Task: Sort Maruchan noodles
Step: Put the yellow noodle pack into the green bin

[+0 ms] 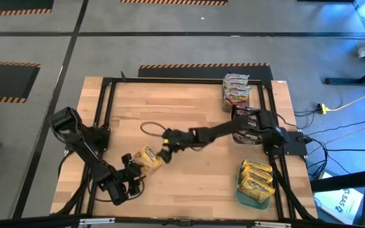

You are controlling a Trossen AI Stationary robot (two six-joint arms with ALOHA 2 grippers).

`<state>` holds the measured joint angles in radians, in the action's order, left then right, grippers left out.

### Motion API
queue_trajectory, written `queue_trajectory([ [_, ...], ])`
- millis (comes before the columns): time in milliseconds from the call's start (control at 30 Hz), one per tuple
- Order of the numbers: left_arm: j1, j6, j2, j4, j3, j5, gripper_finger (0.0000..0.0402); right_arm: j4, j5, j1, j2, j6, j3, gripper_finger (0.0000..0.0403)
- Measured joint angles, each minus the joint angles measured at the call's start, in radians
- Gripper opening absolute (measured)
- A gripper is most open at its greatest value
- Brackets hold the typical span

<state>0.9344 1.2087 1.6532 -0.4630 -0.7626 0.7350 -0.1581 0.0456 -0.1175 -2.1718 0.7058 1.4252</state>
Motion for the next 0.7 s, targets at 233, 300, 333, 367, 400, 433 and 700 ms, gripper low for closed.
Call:
queue_trajectory([
  [233,0.038,0.063,0.006,0.121,0.081,0.068,0.0222,0.084,0.123,0.07,-0.071,0.053,0.074,0.0346],
  [300,0.049,0.068,0.008,0.128,0.084,0.09,0.0222,0.055,0.174,0.077,-0.093,0.067,0.085,0.0343],
  [333,0.053,0.069,0.009,0.131,0.084,0.096,0.0222,0.035,0.192,0.081,-0.103,0.075,0.088,0.0342],
  [367,0.053,0.069,0.009,0.134,0.084,0.098,0.0222,0.015,0.208,0.08,-0.113,0.083,0.089,0.0341],
  [400,0.052,0.07,0.009,0.135,0.084,0.099,0.0222,-0.011,0.218,0.08,-0.123,0.095,0.089,0.0341],
  [433,0.052,0.071,0.009,0.138,0.084,0.099,0.0222,-0.035,0.221,0.08,-0.134,0.101,0.089,0.0341],
  [700,0.046,0.073,0.009,0.144,0.084,0.101,0.0222,-0.125,0.232,0.072,-0.175,0.173,0.093,0.034],
])
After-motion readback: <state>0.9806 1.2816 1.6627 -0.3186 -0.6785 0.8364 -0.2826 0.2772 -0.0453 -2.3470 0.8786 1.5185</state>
